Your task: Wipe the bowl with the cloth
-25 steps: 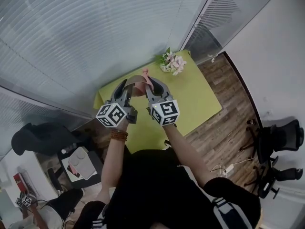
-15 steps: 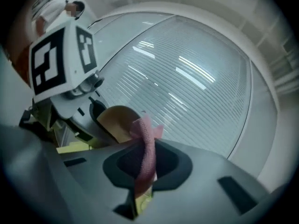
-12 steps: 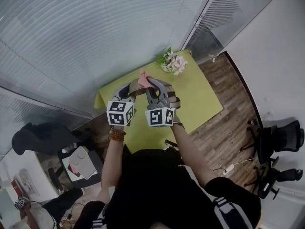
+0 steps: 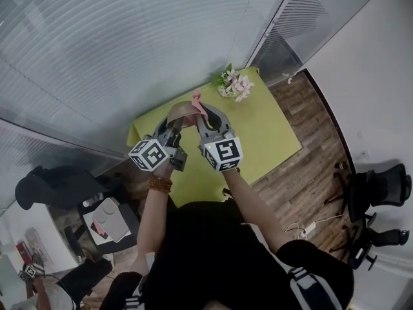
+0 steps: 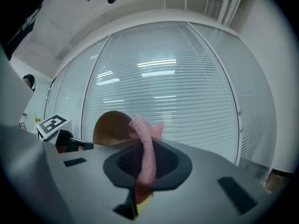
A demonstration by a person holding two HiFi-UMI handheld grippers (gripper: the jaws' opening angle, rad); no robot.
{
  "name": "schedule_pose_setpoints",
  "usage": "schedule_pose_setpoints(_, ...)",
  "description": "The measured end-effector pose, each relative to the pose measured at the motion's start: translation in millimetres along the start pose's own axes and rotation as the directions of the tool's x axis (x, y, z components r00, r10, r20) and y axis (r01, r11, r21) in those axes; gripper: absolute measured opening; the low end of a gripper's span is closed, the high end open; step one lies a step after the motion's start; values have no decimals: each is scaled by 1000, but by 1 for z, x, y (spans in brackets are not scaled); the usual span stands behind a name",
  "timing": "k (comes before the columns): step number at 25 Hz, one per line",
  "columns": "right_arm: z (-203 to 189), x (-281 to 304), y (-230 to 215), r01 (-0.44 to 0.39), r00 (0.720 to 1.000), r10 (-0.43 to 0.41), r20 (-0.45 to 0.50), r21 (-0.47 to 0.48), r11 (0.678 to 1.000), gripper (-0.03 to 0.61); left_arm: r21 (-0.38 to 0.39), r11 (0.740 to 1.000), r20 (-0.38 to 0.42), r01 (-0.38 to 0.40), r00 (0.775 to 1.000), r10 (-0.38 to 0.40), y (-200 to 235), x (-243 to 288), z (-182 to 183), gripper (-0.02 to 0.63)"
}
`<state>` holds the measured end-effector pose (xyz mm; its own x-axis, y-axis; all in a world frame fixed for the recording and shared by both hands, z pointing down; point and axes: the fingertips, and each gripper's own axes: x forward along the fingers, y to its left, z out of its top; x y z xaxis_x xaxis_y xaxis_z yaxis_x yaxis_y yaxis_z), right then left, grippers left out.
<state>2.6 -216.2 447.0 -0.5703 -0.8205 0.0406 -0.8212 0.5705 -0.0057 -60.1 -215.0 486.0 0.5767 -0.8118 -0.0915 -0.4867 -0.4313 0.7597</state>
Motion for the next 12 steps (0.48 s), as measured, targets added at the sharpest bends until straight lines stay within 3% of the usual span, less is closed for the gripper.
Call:
schedule_pose_setpoints(1, -5, 1, 0, -3, 1000, 3, -19, -16, 1000, 18, 6, 1000, -18, 2, 1000, -2, 4, 0, -5, 54)
schedule_pose_setpoints(3, -14, 1, -1, 7, 998, -16, -67, -124, 992, 18, 131, 991, -99, -23, 994, 36, 10, 0, -19, 57)
schedule_pose_setpoints(4, -17, -1, -3, 17, 995, -34, -89, -191, 981, 18, 234, 971, -139, -47, 987, 81, 12, -1, -24, 57)
schedule_pose_setpoints(5, -20, -2, -6, 23, 993, -54, -108, -262, 965, 18, 355, 932, -167, -74, 976, 142, 15, -2, -27, 71)
schedule_pose_setpoints(6, -21, -2, -7, 25, 990, -70, -123, -336, 941, 18, 485, 869, -186, -98, 959, 212, 18, -3, -29, 102)
schedule_pose_setpoints(7, -21, -2, -6, 22, 988, -83, -130, -413, 910, 18, 612, 783, -196, -109, 938, 285, 19, -2, -30, 132)
schedule_pose_setpoints(8, -20, -1, -3, 19, 987, -94, -130, -487, 873, 18, 708, 697, -197, -111, 917, 346, 20, -1, -31, 119)
schedule_pose_setpoints(9, -19, 0, 0, 20, 986, -106, -126, -545, 838, 20, 752, 649, -191, -116, 904, 382, 20, 0, -31, 100)
schedule_pose_setpoints(10, -17, -1, 2, 24, 986, -116, -123, -579, 815, 20, 733, 667, -186, -133, 904, 385, 20, 1, -30, 96)
schedule_pose_setpoints(12, -14, -5, 3, 36, 986, -124, -114, -577, 816, 21, 571, 801, -164, -180, 931, 327, 18, -2, -24, 39)
